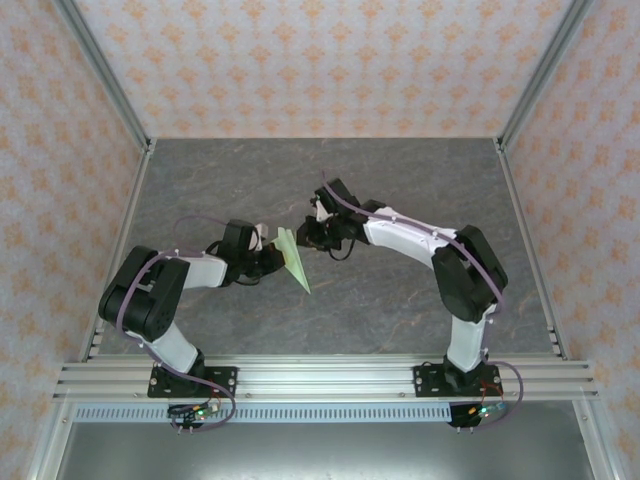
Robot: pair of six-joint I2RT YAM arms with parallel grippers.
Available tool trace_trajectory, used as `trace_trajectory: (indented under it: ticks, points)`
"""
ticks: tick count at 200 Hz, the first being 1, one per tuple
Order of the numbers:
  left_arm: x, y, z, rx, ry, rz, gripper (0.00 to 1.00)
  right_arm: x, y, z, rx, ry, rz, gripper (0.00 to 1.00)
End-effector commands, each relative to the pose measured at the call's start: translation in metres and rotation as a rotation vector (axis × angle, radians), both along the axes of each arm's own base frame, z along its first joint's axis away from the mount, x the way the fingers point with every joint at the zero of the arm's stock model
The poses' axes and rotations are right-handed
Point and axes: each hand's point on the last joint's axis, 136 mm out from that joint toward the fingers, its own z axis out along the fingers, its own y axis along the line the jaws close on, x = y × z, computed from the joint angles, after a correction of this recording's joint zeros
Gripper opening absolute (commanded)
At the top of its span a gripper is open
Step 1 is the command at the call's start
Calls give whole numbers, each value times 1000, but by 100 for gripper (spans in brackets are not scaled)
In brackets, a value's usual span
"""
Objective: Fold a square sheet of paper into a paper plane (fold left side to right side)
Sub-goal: Fold the wing for the fifth time at the center of the table.
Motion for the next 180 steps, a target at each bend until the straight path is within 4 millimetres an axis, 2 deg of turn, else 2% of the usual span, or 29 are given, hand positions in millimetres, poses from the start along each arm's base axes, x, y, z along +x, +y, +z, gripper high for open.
trace_trajectory:
  ticks: [1, 54, 100, 180]
  points:
    - [-1, 5, -11, 45, 44, 13, 0, -24, 10, -10, 27, 42, 78, 19]
    - [2, 3, -8, 40, 42, 5, 0, -27, 32, -25, 41, 64, 120, 19]
    - [4, 1, -6, 36, 41, 1, 0, -23, 31, -43, 0, 75, 117, 19]
    - [6, 2, -6, 41, 44, 5, 0, -30, 28, -64, -3, 115, 110, 19]
